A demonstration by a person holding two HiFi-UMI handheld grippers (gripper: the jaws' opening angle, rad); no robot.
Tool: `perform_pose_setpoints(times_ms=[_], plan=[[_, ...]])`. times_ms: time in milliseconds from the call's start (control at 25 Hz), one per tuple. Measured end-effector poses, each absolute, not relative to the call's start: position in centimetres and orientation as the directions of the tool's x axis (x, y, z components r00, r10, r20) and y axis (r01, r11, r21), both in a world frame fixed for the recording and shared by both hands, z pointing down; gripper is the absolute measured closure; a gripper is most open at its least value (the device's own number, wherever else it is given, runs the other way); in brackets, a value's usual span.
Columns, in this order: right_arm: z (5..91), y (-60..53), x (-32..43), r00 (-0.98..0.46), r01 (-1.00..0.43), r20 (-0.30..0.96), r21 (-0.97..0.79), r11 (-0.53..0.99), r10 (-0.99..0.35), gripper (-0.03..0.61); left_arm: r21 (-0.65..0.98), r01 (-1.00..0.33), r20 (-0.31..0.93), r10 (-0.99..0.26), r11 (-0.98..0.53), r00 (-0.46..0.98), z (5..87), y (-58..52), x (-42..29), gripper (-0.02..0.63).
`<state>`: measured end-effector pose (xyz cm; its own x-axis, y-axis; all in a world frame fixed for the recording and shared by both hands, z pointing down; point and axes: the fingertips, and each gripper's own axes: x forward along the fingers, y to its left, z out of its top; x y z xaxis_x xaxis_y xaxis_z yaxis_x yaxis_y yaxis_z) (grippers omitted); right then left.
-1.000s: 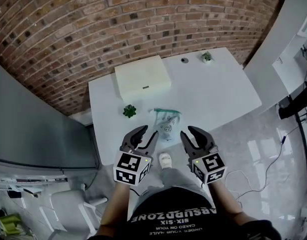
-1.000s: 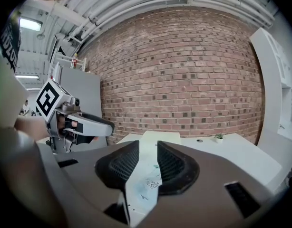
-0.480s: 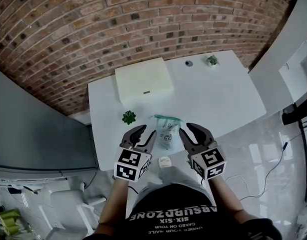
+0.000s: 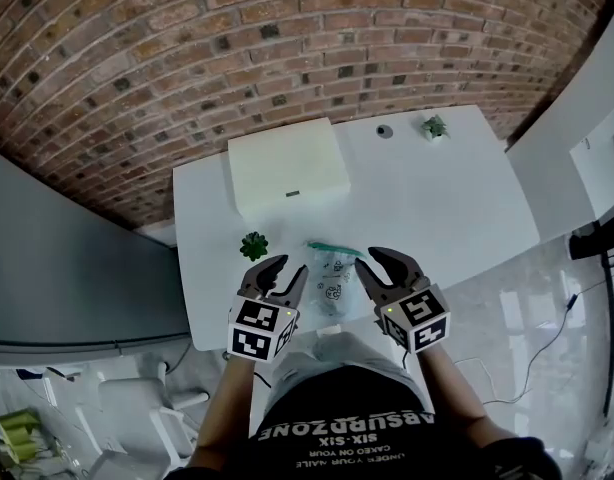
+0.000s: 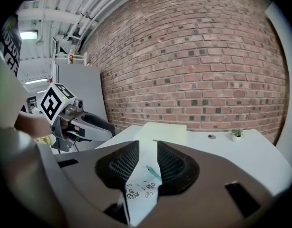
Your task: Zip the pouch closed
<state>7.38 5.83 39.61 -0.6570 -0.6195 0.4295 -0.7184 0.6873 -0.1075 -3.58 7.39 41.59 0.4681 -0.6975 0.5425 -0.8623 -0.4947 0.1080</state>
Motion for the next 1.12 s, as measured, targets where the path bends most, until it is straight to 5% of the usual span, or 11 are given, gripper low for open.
perform_pose_setpoints(times_ms=[1120], plan=[[50.1, -2.5, 2.4, -0.693, -0.532, 0.617, -0.088, 0.842, -0.373, 0.482, 0.213, -0.865, 0.722, -0.524, -0.454, 0.452, 53.5, 1.9, -3.5, 0.482]])
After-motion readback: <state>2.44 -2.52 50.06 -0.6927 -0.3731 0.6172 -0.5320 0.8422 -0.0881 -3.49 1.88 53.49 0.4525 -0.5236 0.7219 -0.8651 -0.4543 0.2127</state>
